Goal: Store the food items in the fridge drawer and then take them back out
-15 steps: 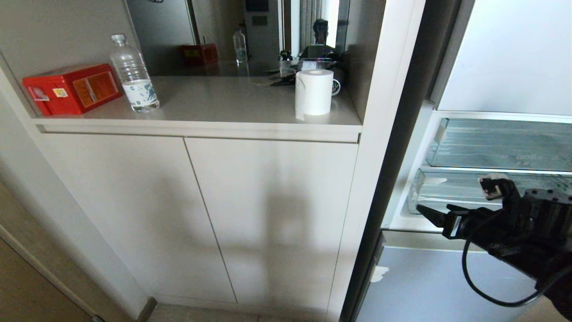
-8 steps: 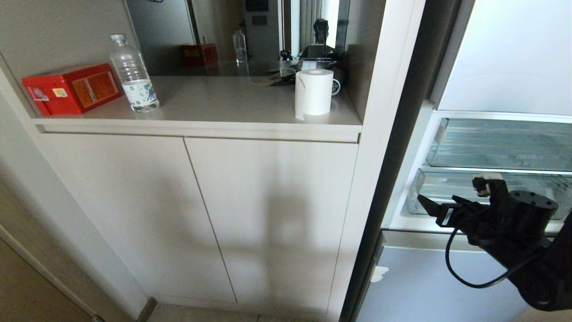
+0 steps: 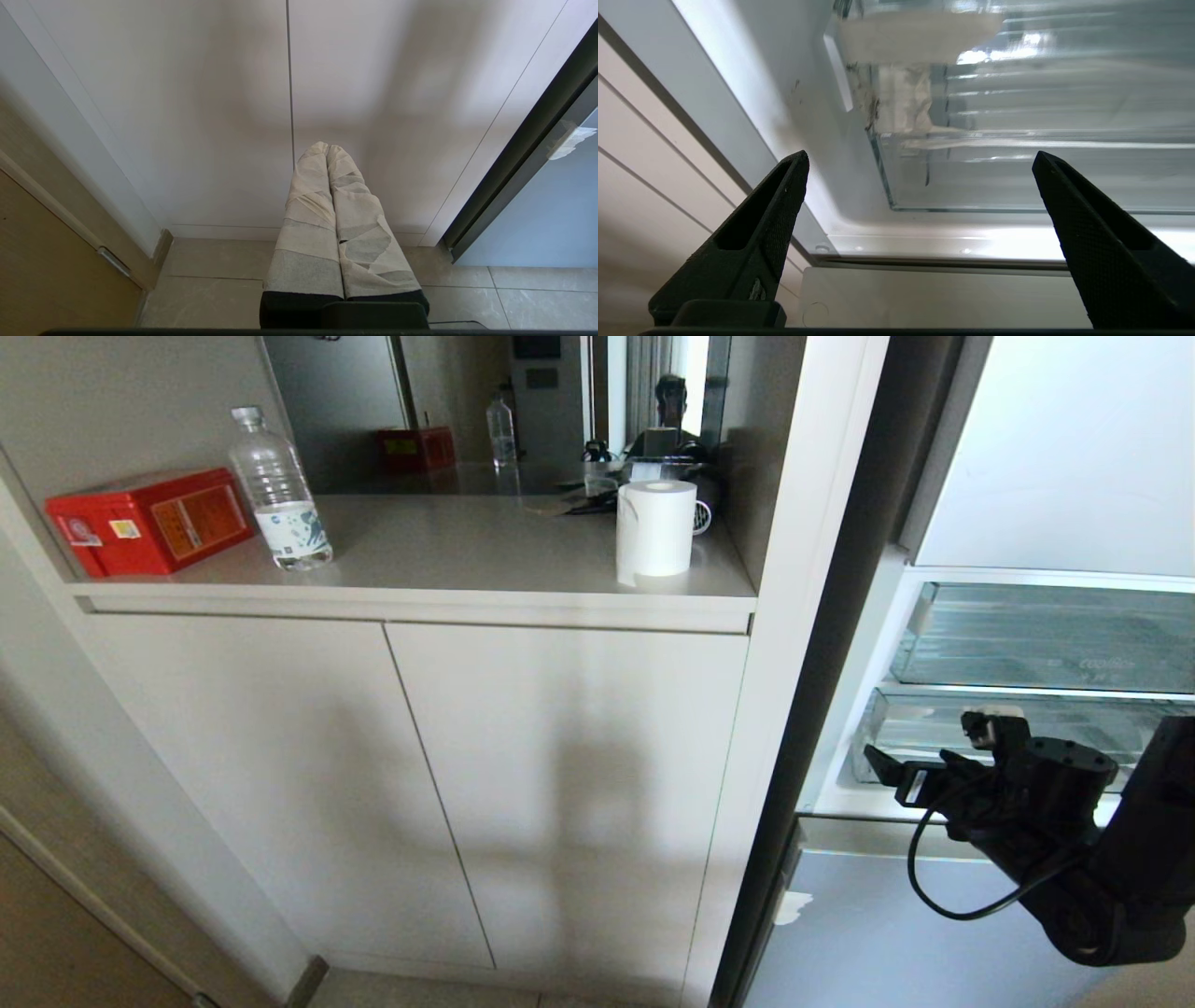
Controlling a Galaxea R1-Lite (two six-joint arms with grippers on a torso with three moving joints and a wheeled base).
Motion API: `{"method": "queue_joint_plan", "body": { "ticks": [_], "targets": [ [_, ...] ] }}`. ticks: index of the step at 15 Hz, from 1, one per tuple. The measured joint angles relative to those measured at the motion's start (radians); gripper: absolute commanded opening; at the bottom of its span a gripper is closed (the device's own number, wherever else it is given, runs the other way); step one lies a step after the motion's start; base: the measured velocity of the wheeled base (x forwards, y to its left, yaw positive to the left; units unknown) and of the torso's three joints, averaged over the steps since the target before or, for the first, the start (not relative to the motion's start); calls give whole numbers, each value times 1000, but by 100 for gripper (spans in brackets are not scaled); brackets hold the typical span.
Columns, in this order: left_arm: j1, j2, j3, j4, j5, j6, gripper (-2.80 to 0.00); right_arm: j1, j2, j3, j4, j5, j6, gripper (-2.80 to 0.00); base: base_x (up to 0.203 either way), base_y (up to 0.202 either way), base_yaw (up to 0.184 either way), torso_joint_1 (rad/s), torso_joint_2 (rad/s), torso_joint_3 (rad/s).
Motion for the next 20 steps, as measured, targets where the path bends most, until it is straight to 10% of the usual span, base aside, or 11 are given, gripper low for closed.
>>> {"method": "queue_joint_plan", "body": {
  "ticks": [19, 20],
  "targets": [
    [0, 0, 0, 0, 0, 0, -280, 16, 37, -115, 1, -1, 29, 0, 0, 0, 0, 0, 0, 0],
    [0, 0, 0, 0, 0, 0, -280, 21, 36, -115, 0, -3, 29, -280, 0, 0, 0, 0, 0, 0]
  ]
}}
